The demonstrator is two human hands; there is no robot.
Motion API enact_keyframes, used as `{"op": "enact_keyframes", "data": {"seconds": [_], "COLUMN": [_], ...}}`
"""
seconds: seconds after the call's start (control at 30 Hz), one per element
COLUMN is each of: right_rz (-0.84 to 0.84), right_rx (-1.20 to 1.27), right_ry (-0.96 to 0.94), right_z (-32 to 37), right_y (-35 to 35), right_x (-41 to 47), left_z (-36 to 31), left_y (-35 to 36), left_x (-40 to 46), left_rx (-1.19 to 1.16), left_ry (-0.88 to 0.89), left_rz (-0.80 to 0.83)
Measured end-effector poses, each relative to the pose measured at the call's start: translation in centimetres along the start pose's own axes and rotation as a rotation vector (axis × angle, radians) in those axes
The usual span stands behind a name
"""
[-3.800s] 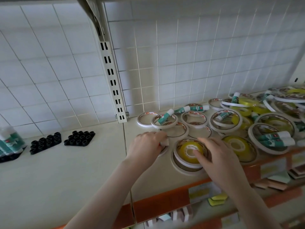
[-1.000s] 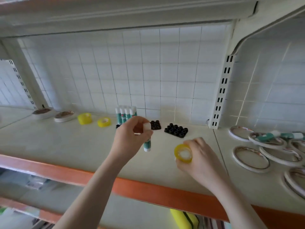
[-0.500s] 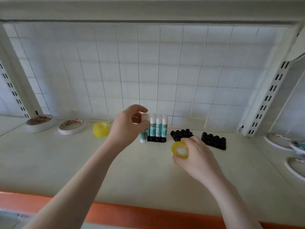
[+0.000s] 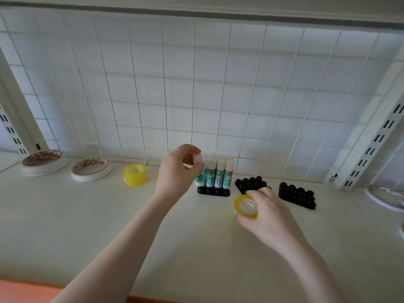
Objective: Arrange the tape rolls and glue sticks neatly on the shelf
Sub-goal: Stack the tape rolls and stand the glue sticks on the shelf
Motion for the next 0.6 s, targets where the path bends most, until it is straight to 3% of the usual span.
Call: {"op": "enact_keyframes", "data": {"seconds": [0.6], "right_rz": [0.045], "right_rx": [0.009], "right_ry": [-0.021], "right_z": [-0.6], "right_y": [0.9], "right_x": [-0.5], "left_z": [2.3], "left_y": [2.2], "left_x": [-0.9], "left_rx": [0.039], "left_ry": [0.019], "left_rz": [0.017]}}
Point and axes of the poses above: each hand's wrist, its own x-axis towards the middle knuckle, its own y-axis out of the palm, z = x × y, the point moved 5 cm from there along x, towards the middle knuckle, and after that the axes turned 6 degrees about -z, right-handed, at the moved point
